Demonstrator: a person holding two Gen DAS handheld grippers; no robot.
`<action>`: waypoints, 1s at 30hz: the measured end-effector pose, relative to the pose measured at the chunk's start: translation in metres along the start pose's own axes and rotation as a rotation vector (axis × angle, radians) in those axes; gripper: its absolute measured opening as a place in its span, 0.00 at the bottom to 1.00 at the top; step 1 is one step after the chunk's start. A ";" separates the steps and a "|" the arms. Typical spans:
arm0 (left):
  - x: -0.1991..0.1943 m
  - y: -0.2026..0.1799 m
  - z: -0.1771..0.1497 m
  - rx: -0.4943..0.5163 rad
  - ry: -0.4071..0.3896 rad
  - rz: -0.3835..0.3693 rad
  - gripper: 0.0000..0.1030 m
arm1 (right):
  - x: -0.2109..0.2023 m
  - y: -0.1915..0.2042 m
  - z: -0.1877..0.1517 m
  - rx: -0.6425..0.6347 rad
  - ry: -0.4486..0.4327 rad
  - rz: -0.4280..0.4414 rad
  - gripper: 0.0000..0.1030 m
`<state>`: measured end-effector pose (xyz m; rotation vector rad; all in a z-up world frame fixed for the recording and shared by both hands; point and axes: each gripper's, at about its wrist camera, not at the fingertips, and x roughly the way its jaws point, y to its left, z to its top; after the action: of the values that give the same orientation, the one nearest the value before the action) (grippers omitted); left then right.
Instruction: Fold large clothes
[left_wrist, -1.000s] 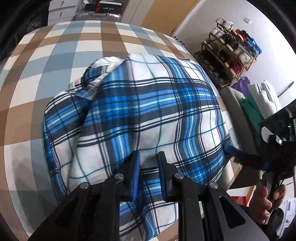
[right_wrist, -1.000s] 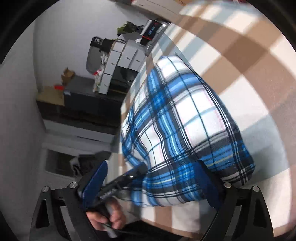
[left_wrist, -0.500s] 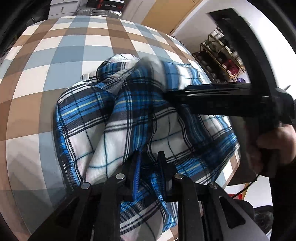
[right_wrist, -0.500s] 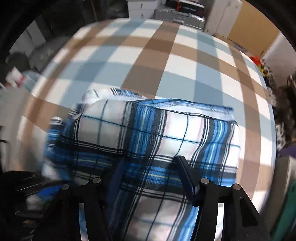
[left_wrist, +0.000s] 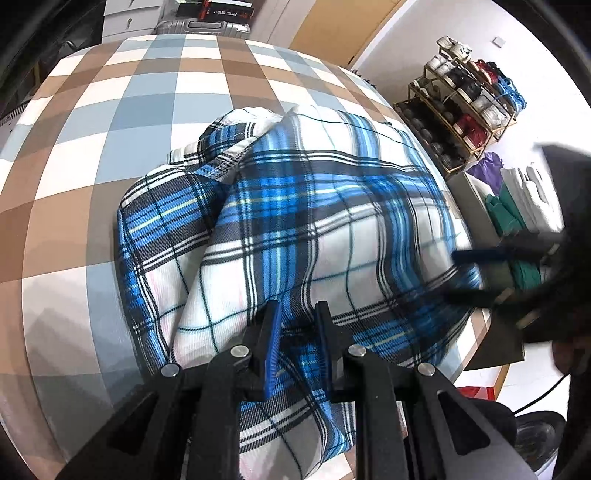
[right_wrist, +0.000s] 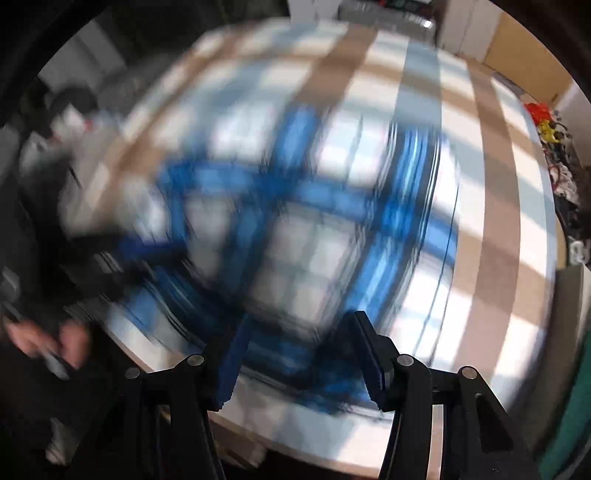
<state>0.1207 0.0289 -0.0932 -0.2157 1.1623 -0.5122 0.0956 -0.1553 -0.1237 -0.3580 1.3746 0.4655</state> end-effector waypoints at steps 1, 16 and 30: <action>0.001 -0.001 0.001 -0.004 0.000 0.004 0.14 | 0.010 -0.001 -0.001 0.015 -0.014 0.006 0.55; 0.002 -0.006 0.000 0.013 -0.002 0.035 0.14 | 0.020 -0.001 -0.022 0.011 0.074 -0.018 0.41; 0.007 -0.018 0.000 0.079 -0.019 0.100 0.14 | -0.048 -0.006 0.051 0.108 -0.171 -0.014 0.42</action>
<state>0.1181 0.0098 -0.0911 -0.0934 1.1265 -0.4663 0.1357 -0.1405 -0.0681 -0.2340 1.2245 0.3997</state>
